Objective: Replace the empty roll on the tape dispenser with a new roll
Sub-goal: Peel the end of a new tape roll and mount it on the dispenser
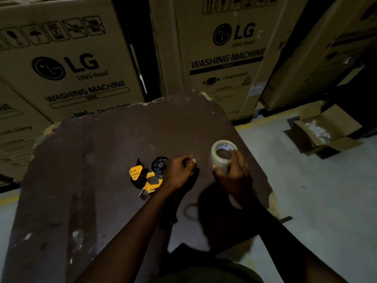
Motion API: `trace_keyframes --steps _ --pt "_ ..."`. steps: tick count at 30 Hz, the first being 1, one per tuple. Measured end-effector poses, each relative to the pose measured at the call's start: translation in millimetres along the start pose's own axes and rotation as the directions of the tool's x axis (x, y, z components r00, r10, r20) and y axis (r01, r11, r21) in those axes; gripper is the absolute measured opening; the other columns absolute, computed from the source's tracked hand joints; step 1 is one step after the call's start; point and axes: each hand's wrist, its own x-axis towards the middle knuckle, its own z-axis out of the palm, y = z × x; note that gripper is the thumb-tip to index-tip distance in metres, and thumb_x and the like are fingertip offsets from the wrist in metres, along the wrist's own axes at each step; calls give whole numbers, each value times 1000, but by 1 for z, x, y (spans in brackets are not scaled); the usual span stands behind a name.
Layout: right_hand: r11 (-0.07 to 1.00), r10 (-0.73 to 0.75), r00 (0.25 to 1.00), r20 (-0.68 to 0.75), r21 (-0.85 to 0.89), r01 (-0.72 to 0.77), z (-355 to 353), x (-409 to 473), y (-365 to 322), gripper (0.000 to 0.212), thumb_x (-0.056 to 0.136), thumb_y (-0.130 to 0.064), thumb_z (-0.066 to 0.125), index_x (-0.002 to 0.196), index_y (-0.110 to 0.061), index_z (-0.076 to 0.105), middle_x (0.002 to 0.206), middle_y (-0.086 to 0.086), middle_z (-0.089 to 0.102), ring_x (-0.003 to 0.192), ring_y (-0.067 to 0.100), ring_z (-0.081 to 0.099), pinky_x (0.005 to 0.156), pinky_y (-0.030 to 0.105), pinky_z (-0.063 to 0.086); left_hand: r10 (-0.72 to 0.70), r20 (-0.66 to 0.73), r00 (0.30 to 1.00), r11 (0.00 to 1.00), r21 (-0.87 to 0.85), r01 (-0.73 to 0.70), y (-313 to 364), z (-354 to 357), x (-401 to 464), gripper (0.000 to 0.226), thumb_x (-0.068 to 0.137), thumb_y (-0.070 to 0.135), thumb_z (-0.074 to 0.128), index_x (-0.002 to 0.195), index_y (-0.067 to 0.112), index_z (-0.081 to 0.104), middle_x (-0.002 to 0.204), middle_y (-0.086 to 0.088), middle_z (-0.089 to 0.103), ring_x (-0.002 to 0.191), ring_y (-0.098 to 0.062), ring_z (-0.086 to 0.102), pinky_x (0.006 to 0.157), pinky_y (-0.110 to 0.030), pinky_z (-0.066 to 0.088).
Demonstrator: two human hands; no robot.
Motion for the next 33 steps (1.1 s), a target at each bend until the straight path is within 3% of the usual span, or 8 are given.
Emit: trace_keyframes --steps 3,6,12,20,25,28,31,33 --pt "998 -44 997 58 -36 46 2 12 23 60 87 -45 63 125 1 65 131 25 62 115 42 64 86 44 57 2 2 1000 1000 19 -2 10 20 10 9 94 25 63 88 27 70 86 7 70 83 -5 67 76 -25 50" --pt "1000 14 975 222 12 -17 -2 29 36 68 76 -47 62 127 -1 62 137 25 57 120 44 60 90 46 54 -40 12 999 999 6 40 11 36 20 39 85 43 60 110 17 73 101 2 76 95 -14 71 90 -34 55" --pt "990 -121 904 410 -16 140 11 53 68 61 71 -50 61 111 -5 71 137 28 57 121 46 59 91 49 55 -38 -19 999 999 12 38 26 51 17 21 95 23 62 110 13 73 99 2 72 91 -10 65 83 -24 48" --pt "971 -80 756 650 -123 208 33 70 79 56 81 -39 74 131 -16 63 167 8 15 155 31 9 116 43 32 -42 -31 999 996 80 44 27 42 12 22 95 22 62 109 9 73 103 -6 76 94 -15 68 88 -30 52" --pt "996 53 792 608 23 -85 30 73 67 74 80 -32 78 144 -9 51 160 14 30 149 25 24 112 18 19 -18 -36 999 998 55 20 29 32 11 18 96 15 61 103 4 73 91 3 70 79 -3 63 69 -14 46" --pt "976 45 853 520 161 -149 22 69 56 52 78 -43 73 113 -5 75 133 19 59 124 34 53 105 27 37 -25 -56 998 999 37 27 31 29 10 19 96 14 61 104 3 73 91 5 69 66 17 57 63 1 40" --pt "848 67 876 478 435 -303 6 64 35 23 86 -29 77 92 -7 78 103 19 70 90 26 68 75 18 55 -14 -54 998 1000 -28 13 35 28 8 15 96 17 61 102 10 74 87 7 70 64 24 57 63 0 40" --pt "676 120 830 545 568 -471 -4 61 14 11 89 -29 74 90 -20 80 99 18 74 85 31 73 64 34 62 -20 -59 998 996 -92 15 42 26 3 14 96 18 61 104 12 72 84 12 68 64 23 59 63 0 42"
